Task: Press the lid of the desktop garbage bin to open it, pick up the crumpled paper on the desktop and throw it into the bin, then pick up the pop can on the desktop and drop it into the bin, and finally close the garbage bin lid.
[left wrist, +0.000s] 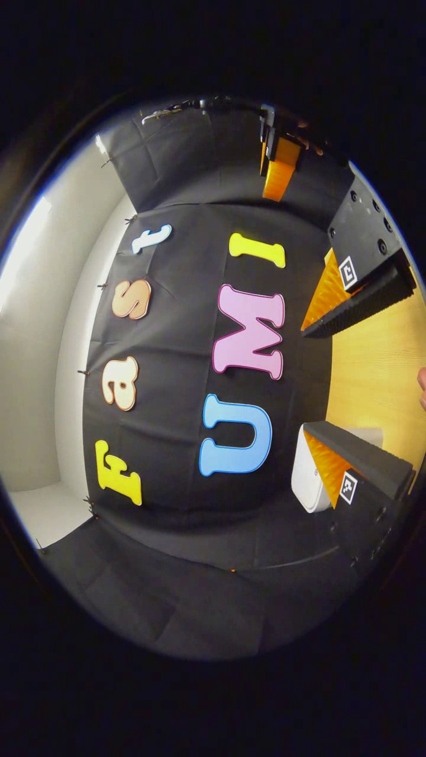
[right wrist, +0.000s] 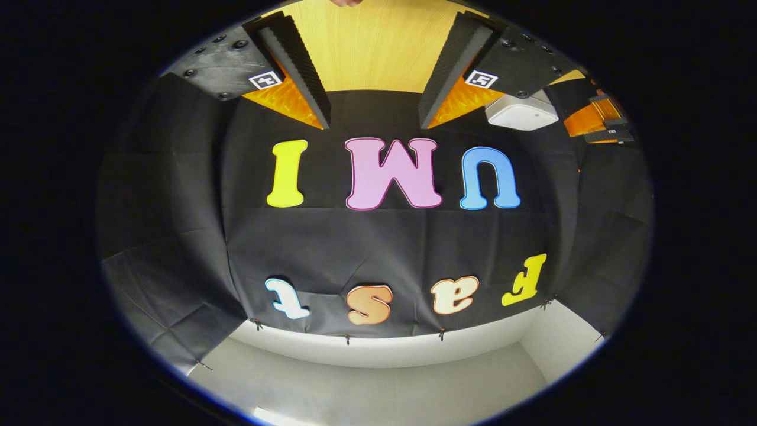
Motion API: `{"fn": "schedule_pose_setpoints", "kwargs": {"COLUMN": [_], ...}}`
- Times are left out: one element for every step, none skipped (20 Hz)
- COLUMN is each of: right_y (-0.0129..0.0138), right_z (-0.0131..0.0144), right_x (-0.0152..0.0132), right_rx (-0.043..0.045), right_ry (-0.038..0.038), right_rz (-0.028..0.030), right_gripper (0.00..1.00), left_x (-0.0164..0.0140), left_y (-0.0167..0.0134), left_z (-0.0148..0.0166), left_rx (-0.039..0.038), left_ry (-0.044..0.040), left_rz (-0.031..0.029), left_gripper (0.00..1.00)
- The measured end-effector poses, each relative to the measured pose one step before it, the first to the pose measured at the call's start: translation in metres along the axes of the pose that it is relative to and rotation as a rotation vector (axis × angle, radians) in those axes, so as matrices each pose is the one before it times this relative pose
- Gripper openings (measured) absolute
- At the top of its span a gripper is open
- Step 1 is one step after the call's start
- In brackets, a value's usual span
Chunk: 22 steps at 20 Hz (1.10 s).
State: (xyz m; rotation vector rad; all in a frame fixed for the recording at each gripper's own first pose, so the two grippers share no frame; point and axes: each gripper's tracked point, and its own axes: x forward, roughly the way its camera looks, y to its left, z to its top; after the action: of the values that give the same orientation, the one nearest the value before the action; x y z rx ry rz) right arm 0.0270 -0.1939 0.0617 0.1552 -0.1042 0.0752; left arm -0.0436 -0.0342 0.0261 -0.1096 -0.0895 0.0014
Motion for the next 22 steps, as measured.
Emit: {"fn": "schedule_pose_setpoints", "kwargs": {"right_y": [0.00164,0.00199,0.00265,0.0021,0.00155,0.00107,0.00103,0.00077,0.00196,0.00158,0.00211,0.00107,0.00061,0.00171,0.00142,0.00132,0.00182,0.00109,0.00184,0.0015,-0.00022,0.0003], "right_z": [-0.00097,-0.00014,-0.00007,-0.00012,-0.00066,0.00064,0.00026,0.00035,-0.00102,0.00004,0.0001,0.00112,-0.00032,0.00069,-0.00058,0.00044,0.0001,0.00001,0.00035,0.00087,0.00108,0.00087], "right_x": [0.00004,0.00052,0.00088,0.00078,0.00041,0.00132,0.00142,0.00061,0.00029,0.00042,0.00099,0.00132,0.00071,0.0016,0.00158,0.0011,0.00147,0.00144,0.00081,0.00055,0.00068,0.00101], "right_rx": [0.00111,0.00095,0.00228,0.00421,0.00395,0.00242,0.00084,0.00032,0.00139,0.00229,0.00262,0.00196,0.00197,0.00134,0.00139,0.0008,0.00035,-0.00092,-0.00197,-0.00333,-0.00451,-0.00387], "right_ry": [0.00076,-0.00078,0.00146,0.00221,0.00204,-0.00189,-0.00028,-0.00189,-0.00013,0.00087,-0.00032,-0.00258,-0.00222,-0.00246,0.00174,-0.0017,0.00019,0.00034,-0.00023,-0.0036,-0.00788,-0.0128], "right_rz": [0.00216,0.00518,0.0041,0.00347,0.00451,0.00304,0.00208,0.00393,0.00431,0.00636,0.00543,0.0034,0.00292,0.00536,0.0053,0.00515,0.00494,0.00514,0.00636,0.00475,0.0046,0.00342], "right_gripper": [0.96,0.96,0.96,0.96,0.96,0.9,0.96,0.96,0.96,0.96,0.9,0.96,0.96,0.96,0.96,0.96,0.96,0.96,0.96,0.96,0.96,0.96], "left_x": [0.00017,-0.00033,-0.00018,-0.00126,-0.00173,-0.00146,-0.00128,-0.00172,-0.00141,-0.00064,0.00011,-0.00076,-0.00158,-0.00027,0.00058,-0.00058,-0.00202,-0.00051,0.00026,0.00014,0.00068,0.00068], "left_y": [0.00025,0.00017,-0.0011,0.00205,0.0015,-0.00005,0.00073,0.00202,0.0021,0.00103,-0.00037,0.00081,0.00165,0.0011,0.00016,0.00102,0.0009,0.00032,0.00112,-0.00025,-0.00108,-0.00129], "left_z": [0.00194,0.00274,0.00228,0.00242,0.00151,0.00133,0.0009,0.00133,-0.00003,0.00229,0.00075,0.00123,0.00142,0.00235,0.00022,0.00134,-0.00049,-0.00019,-0.00159,-0.00126,-0.002,-0.00255], "left_rx": [0.00151,0.00011,0.00315,0.00464,0.00281,0.00185,0.00232,0.00381,0.0021,-0.00104,-0.00058,0.0031,0.00423,0.00546,0.00449,0.00362,0.00106,0.00107,-0.00071,-0.00363,-0.00378,0.00202], "left_ry": [-0.00254,-0.00638,-0.00373,-0.00483,-0.00572,-0.00292,-0.00362,-0.00239,-0.00115,-0.00531,-0.00239,-0.00043,-0.00561,-0.00499,-0.00206,-0.00315,-0.00169,0.00038,0.00212,0.00498,0.009,0.01066], "left_rz": [-0.00053,-0.00204,-0.00045,0.00659,0.00232,-0.00043,0.0022,0.00471,0.00594,0.00173,0.00159,0.00363,0.00668,0.00304,0.00501,0.00347,0.00286,0.00227,0.00568,0.00211,0.00093,0.00188], "left_gripper": [0.95,0.95,0.95,0.95,0.95,0.95,0.95,0.95,0.95,0.95,0.95,0.95,0.95,0.95,0.95,0.95,0.95,0.95,0.95,0.95,0.95,0.95]}}
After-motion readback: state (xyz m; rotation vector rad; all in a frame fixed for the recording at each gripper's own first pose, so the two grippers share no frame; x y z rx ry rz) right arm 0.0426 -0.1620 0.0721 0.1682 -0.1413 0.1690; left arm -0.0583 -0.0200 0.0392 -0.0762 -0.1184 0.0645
